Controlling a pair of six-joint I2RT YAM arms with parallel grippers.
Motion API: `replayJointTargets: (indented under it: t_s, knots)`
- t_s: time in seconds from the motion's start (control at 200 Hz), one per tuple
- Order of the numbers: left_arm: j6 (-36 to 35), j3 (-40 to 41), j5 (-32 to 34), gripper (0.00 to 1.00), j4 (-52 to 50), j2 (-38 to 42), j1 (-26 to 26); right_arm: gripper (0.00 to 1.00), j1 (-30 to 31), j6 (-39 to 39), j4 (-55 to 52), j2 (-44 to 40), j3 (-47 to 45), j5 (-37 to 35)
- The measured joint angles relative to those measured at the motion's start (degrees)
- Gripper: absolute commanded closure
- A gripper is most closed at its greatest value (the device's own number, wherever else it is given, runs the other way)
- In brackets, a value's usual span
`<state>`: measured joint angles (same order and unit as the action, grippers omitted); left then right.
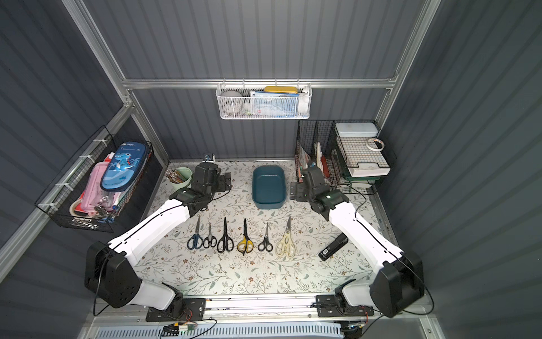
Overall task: Take the scissors out of the storage box
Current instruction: Reset both arms
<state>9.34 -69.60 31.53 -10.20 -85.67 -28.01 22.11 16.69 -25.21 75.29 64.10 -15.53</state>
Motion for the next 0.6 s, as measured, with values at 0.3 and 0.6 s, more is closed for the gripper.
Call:
replayJointTargets:
  t_s: [0.3,0.6]
  knots:
    - [-7.04,11.65,-3.93,0.01,17.00,-0.87,7.89,0.01,-3.30,-5.92,15.85,-9.64,-19.61,-4.92]
    - [-14.53,25.16,-8.33,0.01,32.22,5.05,10.03,0.01,-10.14,-9.66,30.23,-6.38,-28.52,-7.89]
